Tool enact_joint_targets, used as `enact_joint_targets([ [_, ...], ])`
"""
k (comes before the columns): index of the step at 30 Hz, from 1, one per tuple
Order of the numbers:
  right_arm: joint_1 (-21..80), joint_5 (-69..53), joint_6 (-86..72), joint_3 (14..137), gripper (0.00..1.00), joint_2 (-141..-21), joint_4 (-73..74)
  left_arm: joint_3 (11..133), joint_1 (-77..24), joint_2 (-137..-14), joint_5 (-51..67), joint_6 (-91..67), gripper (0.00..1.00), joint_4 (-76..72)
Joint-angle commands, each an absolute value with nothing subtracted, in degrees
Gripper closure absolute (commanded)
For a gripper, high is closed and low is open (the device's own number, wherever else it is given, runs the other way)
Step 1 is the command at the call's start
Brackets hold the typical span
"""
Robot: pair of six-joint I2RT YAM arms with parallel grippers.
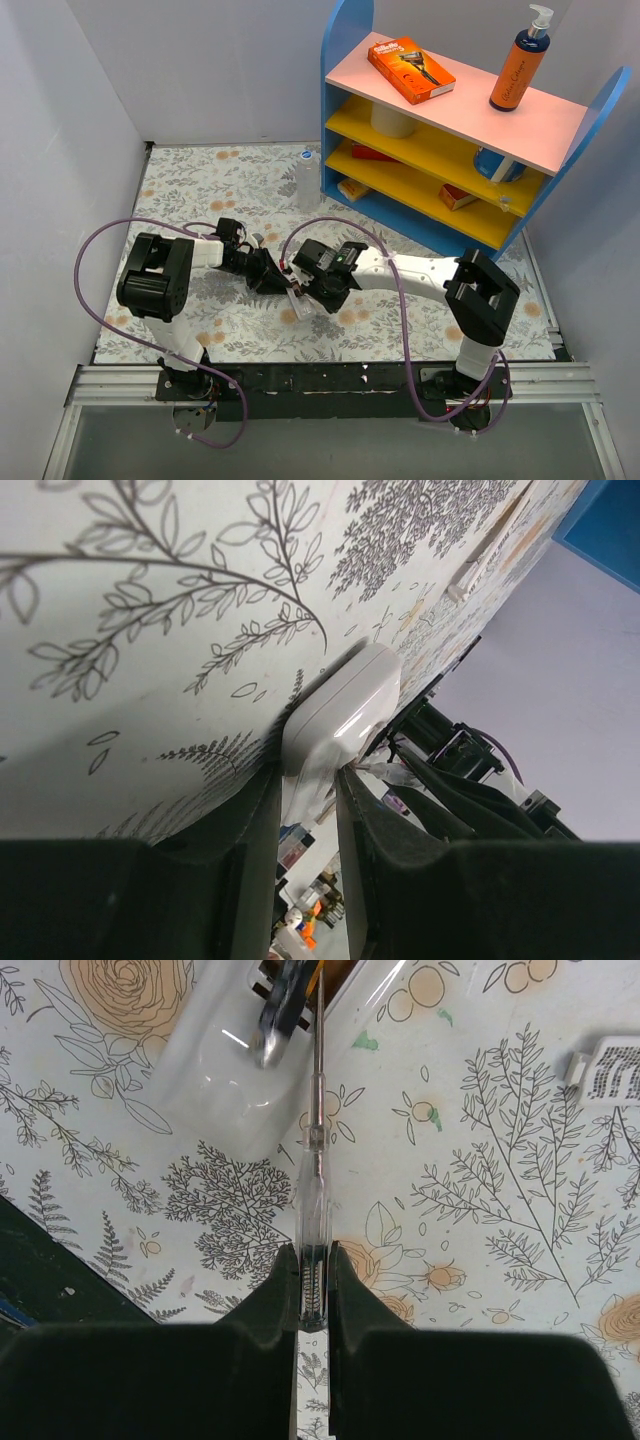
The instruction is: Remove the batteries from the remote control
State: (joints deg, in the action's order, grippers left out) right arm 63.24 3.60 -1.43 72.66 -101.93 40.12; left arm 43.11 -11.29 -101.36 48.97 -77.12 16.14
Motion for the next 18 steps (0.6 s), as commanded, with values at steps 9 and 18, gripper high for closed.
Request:
enact_joint_targets([
  [9,62.58,1.58,-2.02,68.55,0.99,-98.96,33.92,44.83,-12.22,-103.45,47.90,-76.73,1.00,14.41],
  [18,60.21,8.87,-7.82,73.29,0.99,-97.82,39.28,44.82,-12.22,-103.18,47.20,-76.55,1.00,14.50],
])
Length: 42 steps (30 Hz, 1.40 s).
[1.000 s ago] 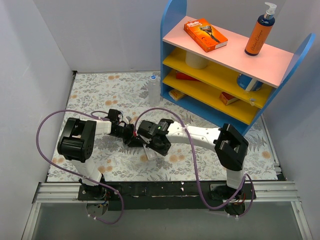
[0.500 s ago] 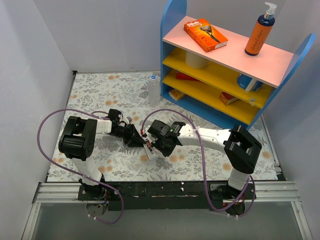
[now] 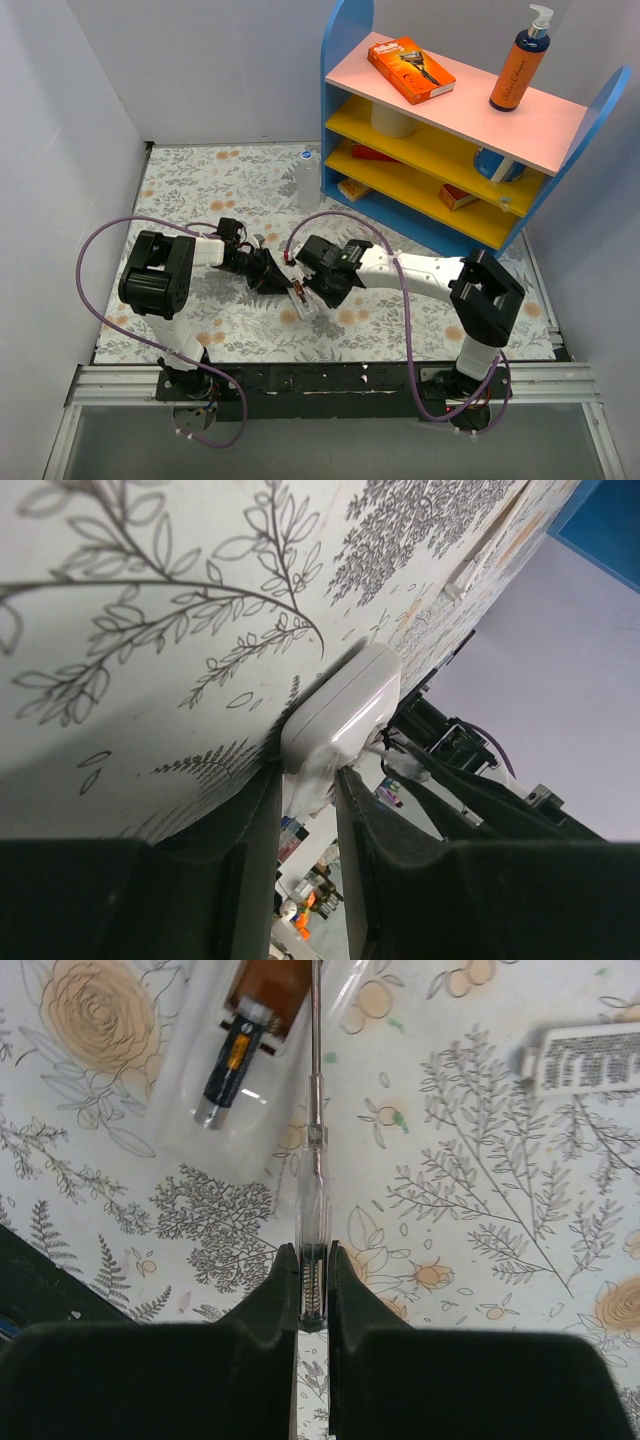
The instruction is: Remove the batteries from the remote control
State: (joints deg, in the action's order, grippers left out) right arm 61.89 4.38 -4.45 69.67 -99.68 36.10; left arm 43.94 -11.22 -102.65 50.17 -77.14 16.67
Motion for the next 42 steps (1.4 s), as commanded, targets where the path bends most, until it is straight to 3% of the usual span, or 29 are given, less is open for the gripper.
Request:
enact_joint_targets([
  [1,60.03,9.57,-8.43,74.61,0.99,-97.65,40.07,44.91,-12.22,-103.10,47.02,-76.64,1.00,14.59],
  [8,59.76,10.48,-14.93,79.89,0.99,-96.68,46.76,45.26,-12.74,-101.95,45.71,-77.78,1.00,14.76],
  [22,64.86,-2.90,-27.07,67.06,0.99,-89.82,36.30,44.82,-12.92,-102.04,45.62,-76.99,1.00,14.85],
  [42,65.92,-0.18,-28.48,64.42,0.99,-92.29,37.79,44.56,-12.92,-101.34,44.91,-75.94,1.00,15.91],
])
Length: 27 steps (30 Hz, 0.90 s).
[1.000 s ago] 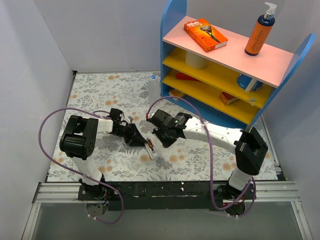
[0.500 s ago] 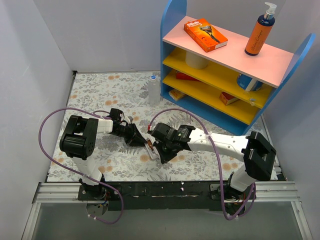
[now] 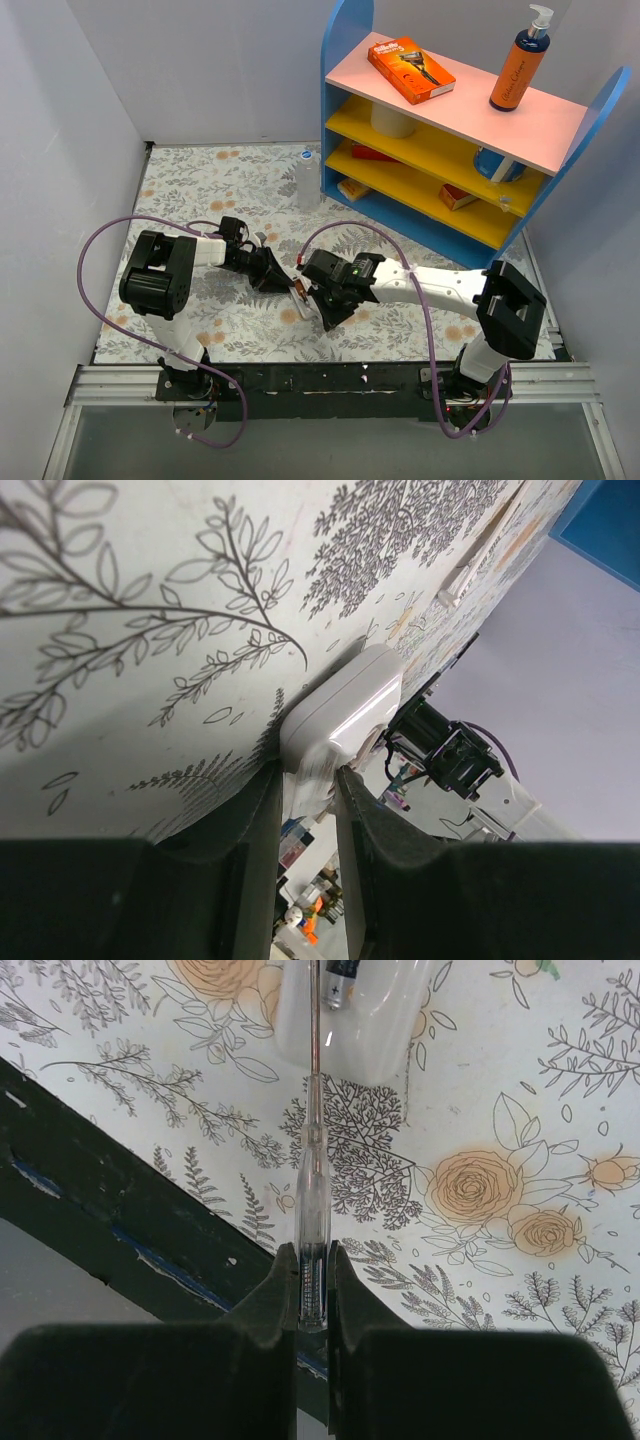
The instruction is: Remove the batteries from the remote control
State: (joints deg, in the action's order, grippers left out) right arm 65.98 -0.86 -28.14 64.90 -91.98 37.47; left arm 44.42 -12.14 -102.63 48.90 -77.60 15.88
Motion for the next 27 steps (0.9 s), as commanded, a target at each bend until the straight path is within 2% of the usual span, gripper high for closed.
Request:
enact_joint_targets([
  [1,65.92,0.09,-28.56,64.51,0.99,-92.37,38.31,44.56,-12.92,-101.34,44.91,-75.94,1.00,15.91],
  [14,64.78,5.71,-28.30,65.48,0.99,-90.70,42.45,44.47,-12.92,-100.64,43.77,-75.24,1.00,16.70],
  [27,63.11,5.10,-27.16,66.79,0.99,-88.07,41.49,44.82,-13.01,-100.20,43.77,-74.97,1.00,16.88],
])
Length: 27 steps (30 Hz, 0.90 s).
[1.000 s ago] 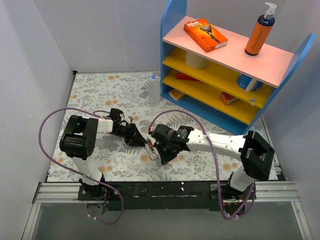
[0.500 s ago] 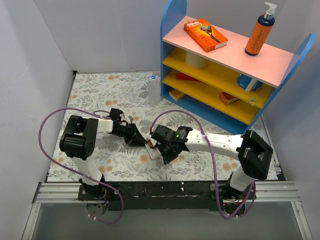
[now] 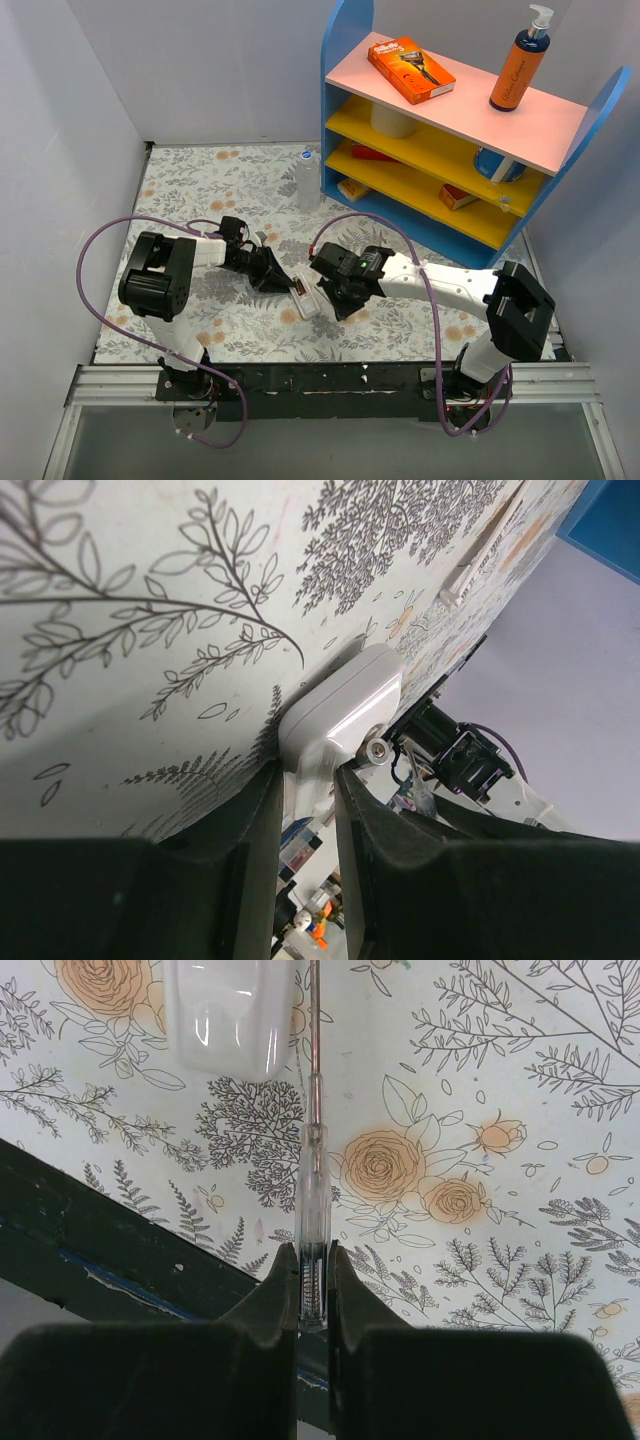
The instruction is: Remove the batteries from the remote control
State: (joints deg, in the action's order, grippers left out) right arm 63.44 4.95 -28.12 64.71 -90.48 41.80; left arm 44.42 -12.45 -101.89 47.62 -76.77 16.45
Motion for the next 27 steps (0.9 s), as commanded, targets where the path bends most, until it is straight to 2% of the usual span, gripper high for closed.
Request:
enact_joint_targets([
  [1,63.11,4.49,-26.98,67.32,0.99,-88.41,40.18,44.82,-13.01,-100.11,43.68,-74.97,1.00,16.88],
  [14,63.11,0.53,-25.49,74.53,0.99,-97.47,39.29,45.09,-13.53,-99.49,43.86,-74.97,1.00,16.52],
  [27,63.11,4.83,-27.95,78.04,0.99,-102.56,44.55,44.91,-13.97,-98.61,42.71,-75.06,1.00,16.70],
])
